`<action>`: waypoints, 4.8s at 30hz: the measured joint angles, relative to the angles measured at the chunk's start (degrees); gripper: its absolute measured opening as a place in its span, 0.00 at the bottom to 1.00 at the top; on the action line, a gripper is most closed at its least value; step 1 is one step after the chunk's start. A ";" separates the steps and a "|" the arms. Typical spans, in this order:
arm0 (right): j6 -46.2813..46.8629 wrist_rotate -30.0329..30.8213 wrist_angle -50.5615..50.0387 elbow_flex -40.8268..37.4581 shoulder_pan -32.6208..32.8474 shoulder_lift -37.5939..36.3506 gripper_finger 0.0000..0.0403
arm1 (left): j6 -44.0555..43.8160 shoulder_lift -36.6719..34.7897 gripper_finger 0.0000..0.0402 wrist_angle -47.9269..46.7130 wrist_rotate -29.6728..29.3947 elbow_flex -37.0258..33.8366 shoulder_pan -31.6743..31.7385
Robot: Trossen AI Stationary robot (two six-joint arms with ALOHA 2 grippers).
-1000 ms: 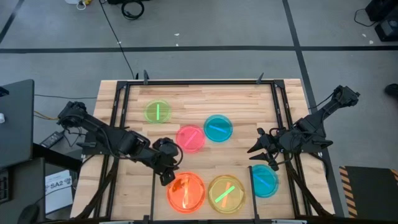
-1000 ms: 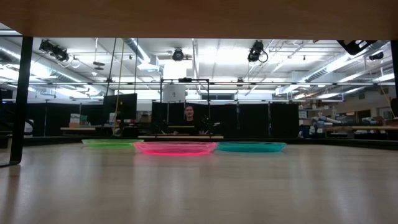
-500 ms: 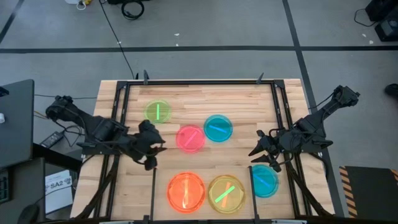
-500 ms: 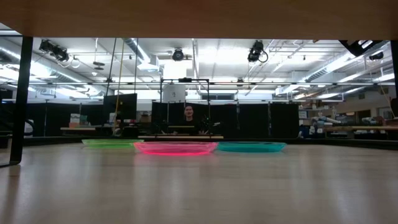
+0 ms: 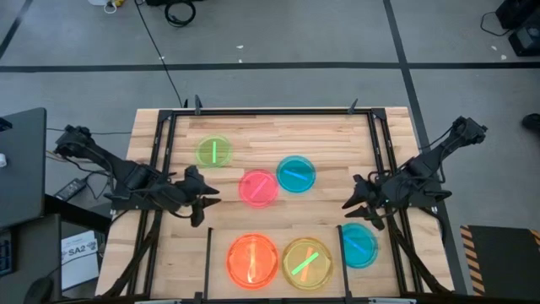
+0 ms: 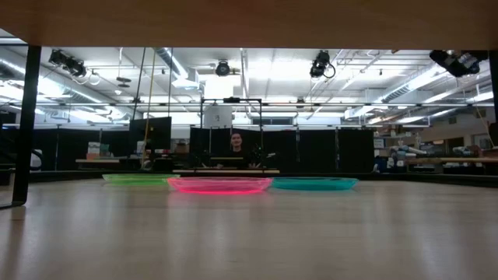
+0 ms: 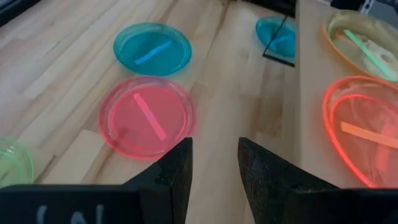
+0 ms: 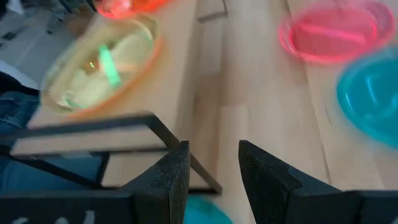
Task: Place and stack plates onto a shelf
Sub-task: Stack the bottom blue plate on top of the green plate on the shelf
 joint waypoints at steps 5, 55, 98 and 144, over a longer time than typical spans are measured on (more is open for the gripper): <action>6.82 -0.02 -8.48 0.00 0.01 -1.38 0.36 | -0.08 -1.52 0.34 4.65 -0.77 -3.47 0.04; 14.34 -9.92 8.41 -21.20 0.06 5.96 0.36 | -0.27 -1.46 0.34 8.16 -0.68 -3.49 0.04; 11.32 -12.56 11.15 -21.24 0.03 10.31 0.19 | -1.63 -1.46 0.33 8.11 -0.68 -3.49 0.06; 14.30 -13.45 -1.54 -16.74 -1.55 10.26 0.02 | -1.58 -1.45 0.33 8.10 -0.70 -3.49 0.06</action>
